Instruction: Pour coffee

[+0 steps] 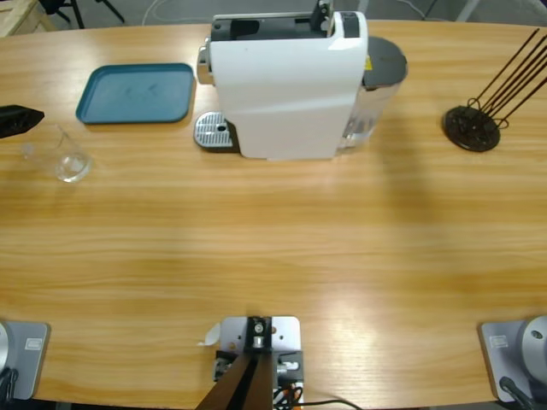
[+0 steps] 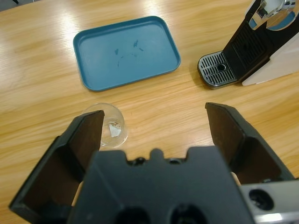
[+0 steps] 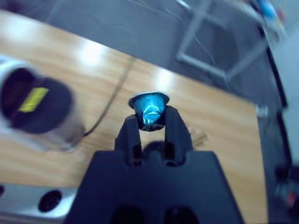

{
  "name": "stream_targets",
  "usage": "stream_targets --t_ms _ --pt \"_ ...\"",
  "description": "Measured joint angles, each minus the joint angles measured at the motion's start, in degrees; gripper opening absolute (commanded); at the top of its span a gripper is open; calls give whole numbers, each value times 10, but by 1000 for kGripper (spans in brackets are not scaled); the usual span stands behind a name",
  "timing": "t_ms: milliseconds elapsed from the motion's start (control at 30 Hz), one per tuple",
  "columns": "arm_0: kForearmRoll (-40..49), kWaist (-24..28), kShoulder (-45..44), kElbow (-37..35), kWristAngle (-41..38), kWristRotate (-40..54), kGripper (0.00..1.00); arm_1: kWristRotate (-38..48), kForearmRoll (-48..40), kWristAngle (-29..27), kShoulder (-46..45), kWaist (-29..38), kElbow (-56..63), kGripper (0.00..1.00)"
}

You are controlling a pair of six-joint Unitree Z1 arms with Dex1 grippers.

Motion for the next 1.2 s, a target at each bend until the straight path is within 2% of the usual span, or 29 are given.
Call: stream_targets --t_ms 67,267,400,533,633,733,933,1200 --pt "0 0 0 1 0 0 931 -50 11 35 -2 46 -18 0" --pt "-2 0 0 2 0 0 932 -127 95 259 -1 112 -54 0" --pt "-3 0 0 3 0 0 931 -140 139 323 10 152 -66 0" --pt "-5 0 0 3 0 0 931 -155 148 351 49 177 -109 0" --pt "-5 0 0 3 0 0 938 -177 148 362 107 187 -166 0" --pt "-5 0 0 3 0 0 995 -198 149 373 176 189 -226 0" --pt "-15 0 0 8 0 0 997 -234 176 381 279 190 -329 0" --pt "-23 0 -1 15 0 0 1000 -274 214 381 338 162 -385 0"
